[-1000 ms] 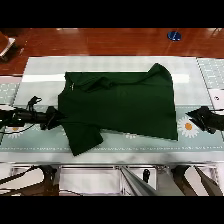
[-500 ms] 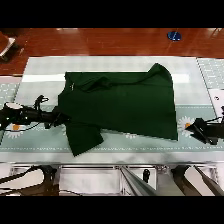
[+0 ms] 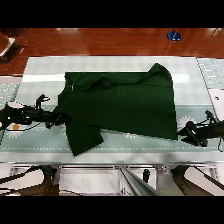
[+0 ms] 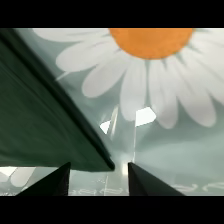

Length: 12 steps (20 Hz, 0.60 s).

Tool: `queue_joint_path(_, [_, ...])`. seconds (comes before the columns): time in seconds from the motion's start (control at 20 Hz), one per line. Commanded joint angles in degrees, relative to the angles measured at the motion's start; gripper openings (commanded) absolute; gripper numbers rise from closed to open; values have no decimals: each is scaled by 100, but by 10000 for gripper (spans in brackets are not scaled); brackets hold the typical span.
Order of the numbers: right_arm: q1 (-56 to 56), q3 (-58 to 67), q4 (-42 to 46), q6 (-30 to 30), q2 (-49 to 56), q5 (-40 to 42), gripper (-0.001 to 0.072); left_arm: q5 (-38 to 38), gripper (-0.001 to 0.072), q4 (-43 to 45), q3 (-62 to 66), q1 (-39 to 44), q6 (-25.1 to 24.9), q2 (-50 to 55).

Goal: Fold the shirts.

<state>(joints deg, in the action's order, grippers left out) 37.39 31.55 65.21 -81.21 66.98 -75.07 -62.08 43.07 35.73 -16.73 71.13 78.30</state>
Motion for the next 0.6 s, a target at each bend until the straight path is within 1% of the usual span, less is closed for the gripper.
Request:
queue_joint_path(0.0, [-326, 0, -166, 33, 304, 190, 407, 11, 20, -28, 4, 11, 0, 4])
queue_joint_path(0.2, [-748, 13, -680, 44, 476, 662, 403, 79, 20, -26, 2, 11, -20, 4])
queue_joint_path(0.25, [-835, 72, -791, 120, 474, 822, 341, 59, 20, -26, 0, 13, -140, 4])
queue_joint_path(0.3, [-916, 179, -918, 247, 474, 870, 172, 55, 20, -26, 2, 9, -149, 4])
queue_joint_path(0.35, [-1008, 302, -1226, 542, 474, 809, 22, 63, 20, -85, 4, 9, -151, 4])
queue_joint_path(0.4, [-1128, 463, -1576, 820, 474, 678, 20, 63, 20, -251, 39, 9, -166, 0])
queue_joint_path(0.45, [-1309, 748, -1722, 872, 463, 487, 20, -31, 19, -553, 162, 9, -365, -15])
queue_joint_path(0.55, [-1770, 1644, -1598, 765, 313, 254, 20, -426, 19, -1436, 673, 9, -765, -151])
